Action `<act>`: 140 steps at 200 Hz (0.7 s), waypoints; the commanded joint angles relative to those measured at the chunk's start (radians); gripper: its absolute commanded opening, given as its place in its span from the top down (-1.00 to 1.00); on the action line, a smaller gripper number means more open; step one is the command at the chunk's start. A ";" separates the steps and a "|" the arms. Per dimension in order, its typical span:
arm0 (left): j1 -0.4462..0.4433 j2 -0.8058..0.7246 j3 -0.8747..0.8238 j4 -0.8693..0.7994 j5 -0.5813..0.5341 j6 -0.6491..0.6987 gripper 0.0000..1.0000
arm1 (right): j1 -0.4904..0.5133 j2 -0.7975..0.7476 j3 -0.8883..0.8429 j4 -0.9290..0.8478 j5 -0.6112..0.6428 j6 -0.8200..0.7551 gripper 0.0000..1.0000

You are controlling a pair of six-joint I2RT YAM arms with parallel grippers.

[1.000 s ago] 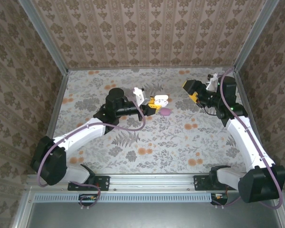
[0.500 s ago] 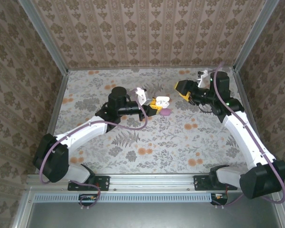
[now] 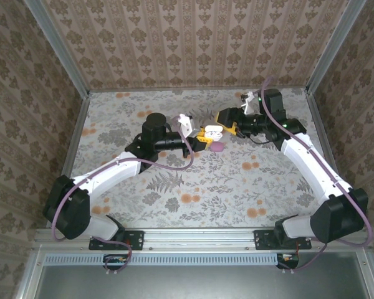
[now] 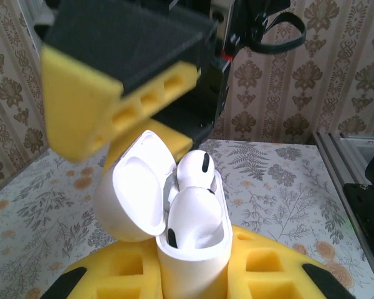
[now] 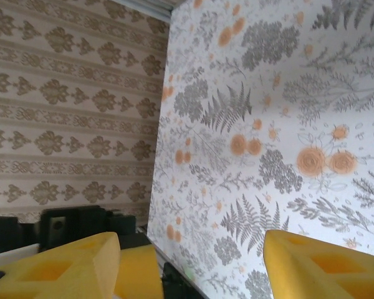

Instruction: Insert wireless bluetooth earbuds into charging case

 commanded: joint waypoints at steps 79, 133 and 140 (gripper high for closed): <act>-0.010 0.011 0.040 0.010 -0.036 0.017 0.76 | 0.013 -0.016 0.006 -0.064 -0.056 -0.048 -0.28; -0.011 0.014 0.048 0.008 -0.044 0.013 0.76 | 0.012 -0.058 -0.025 -0.058 -0.043 -0.041 -0.29; -0.011 0.013 0.049 0.004 -0.045 0.012 0.76 | 0.013 -0.063 -0.026 -0.057 -0.042 -0.042 -0.29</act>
